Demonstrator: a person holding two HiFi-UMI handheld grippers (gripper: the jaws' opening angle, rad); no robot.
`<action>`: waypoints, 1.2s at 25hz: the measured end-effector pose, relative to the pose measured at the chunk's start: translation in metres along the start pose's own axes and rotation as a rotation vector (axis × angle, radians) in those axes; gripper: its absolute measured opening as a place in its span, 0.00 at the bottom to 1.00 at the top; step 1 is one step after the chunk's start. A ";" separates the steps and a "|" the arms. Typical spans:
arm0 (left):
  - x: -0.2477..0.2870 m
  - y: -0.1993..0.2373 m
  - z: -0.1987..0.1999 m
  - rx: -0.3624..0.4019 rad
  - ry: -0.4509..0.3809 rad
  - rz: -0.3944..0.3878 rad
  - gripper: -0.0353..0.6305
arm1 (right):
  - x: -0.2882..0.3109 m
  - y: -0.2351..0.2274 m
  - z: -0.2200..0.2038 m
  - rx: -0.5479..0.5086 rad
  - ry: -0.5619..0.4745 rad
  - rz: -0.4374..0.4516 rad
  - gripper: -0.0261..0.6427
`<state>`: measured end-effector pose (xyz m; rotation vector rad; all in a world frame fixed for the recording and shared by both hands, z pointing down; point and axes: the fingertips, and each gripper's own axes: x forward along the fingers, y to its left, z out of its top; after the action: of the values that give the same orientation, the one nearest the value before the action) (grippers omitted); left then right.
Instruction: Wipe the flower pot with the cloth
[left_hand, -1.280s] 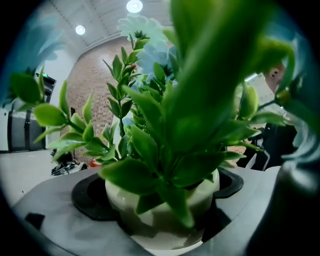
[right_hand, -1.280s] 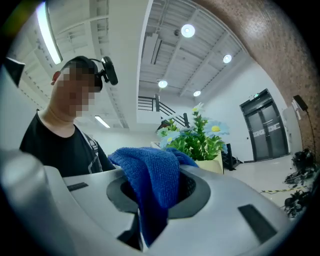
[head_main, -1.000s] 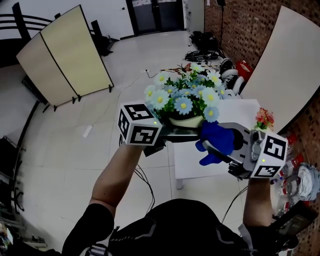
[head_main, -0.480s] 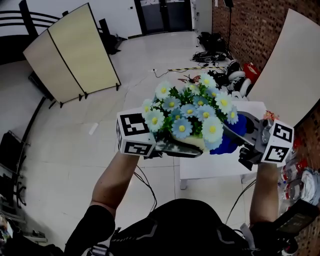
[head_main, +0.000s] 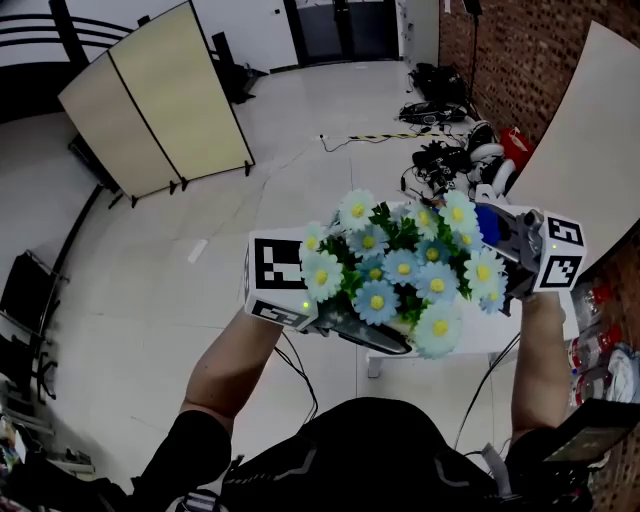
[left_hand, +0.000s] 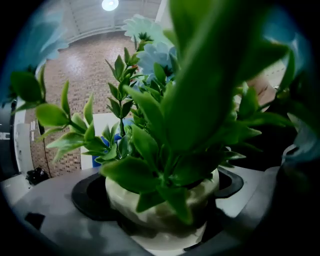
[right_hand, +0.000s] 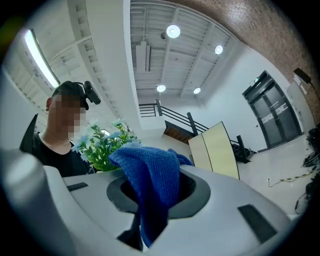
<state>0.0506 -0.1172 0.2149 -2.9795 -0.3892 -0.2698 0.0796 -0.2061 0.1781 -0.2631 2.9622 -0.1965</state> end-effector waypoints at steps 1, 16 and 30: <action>-0.001 0.000 -0.001 -0.004 0.005 -0.003 0.88 | 0.002 -0.001 0.001 0.003 -0.008 0.013 0.16; -0.016 0.045 -0.019 -0.058 -0.011 0.158 0.88 | -0.008 0.043 -0.019 -0.049 0.059 0.009 0.16; -0.010 0.120 0.009 -0.234 -0.106 0.338 0.88 | -0.033 0.054 0.001 -0.236 0.015 -0.286 0.16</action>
<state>0.0747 -0.2336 0.1923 -3.2264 0.1515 -0.1298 0.1028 -0.1477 0.1741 -0.7180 2.9492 0.1197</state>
